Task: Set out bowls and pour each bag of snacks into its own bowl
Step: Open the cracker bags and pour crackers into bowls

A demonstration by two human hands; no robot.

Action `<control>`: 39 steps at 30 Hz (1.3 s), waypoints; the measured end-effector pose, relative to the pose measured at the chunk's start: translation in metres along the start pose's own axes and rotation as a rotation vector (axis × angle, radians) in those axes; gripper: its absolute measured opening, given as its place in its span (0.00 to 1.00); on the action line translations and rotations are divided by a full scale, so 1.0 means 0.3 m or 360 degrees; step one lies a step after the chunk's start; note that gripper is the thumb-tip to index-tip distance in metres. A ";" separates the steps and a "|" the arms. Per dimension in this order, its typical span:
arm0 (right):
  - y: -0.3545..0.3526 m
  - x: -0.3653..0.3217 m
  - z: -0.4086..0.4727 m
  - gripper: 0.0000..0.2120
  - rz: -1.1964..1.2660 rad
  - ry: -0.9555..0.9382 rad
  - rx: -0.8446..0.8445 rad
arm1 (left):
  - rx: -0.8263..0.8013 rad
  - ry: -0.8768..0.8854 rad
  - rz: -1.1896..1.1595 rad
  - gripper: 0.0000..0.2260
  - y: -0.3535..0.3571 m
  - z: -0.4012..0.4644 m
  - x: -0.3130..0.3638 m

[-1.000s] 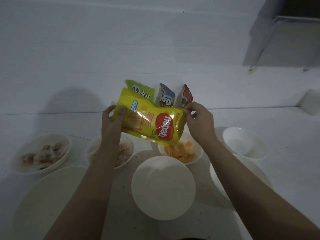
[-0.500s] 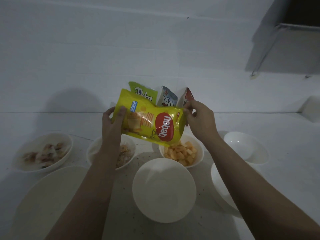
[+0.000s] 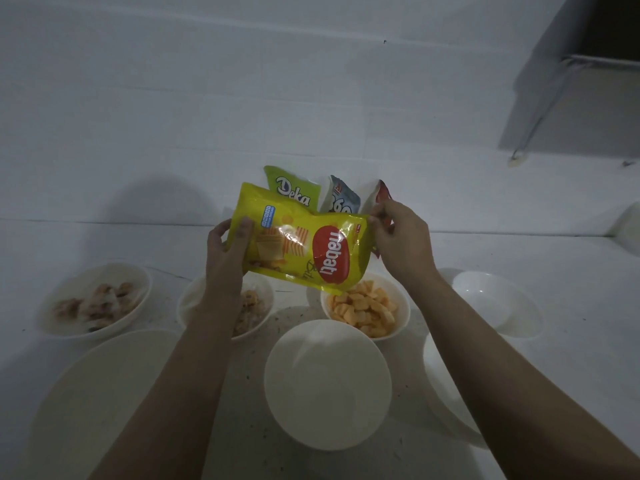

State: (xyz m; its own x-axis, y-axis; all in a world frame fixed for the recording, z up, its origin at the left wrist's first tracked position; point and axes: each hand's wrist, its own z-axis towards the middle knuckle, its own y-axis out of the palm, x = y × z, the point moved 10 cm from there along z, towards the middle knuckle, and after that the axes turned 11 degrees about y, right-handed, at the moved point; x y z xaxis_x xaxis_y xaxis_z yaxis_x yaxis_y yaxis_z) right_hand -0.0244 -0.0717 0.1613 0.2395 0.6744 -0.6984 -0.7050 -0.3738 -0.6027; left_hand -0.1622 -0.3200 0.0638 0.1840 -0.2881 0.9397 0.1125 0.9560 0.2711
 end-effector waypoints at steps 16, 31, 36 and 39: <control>-0.228 0.099 0.014 0.06 0.0126 -0.0018 0.0351 | -0.0165 -0.0144 -0.0112 0.17 0.248 -0.110 -0.050; -0.616 0.531 0.128 0.06 0.0106 0.0202 0.0369 | -0.0432 -0.0153 -0.0103 0.24 0.788 -0.339 -0.103; -0.586 0.674 0.149 0.06 0.0073 0.0257 0.0071 | -0.0214 -0.0023 0.0068 0.31 0.805 -0.384 -0.108; -0.572 0.742 0.139 0.06 0.0109 0.0248 -0.0039 | -0.0157 0.0053 0.0198 0.33 0.803 -0.419 -0.103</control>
State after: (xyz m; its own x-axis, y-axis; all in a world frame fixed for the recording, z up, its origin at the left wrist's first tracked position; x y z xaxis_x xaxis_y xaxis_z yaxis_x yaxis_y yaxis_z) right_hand 0.1221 0.1692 0.1253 0.2936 0.5407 -0.7883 -0.7072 -0.4319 -0.5597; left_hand -0.0182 -0.0877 0.0738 0.2344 -0.1708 0.9570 0.1818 0.9748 0.1294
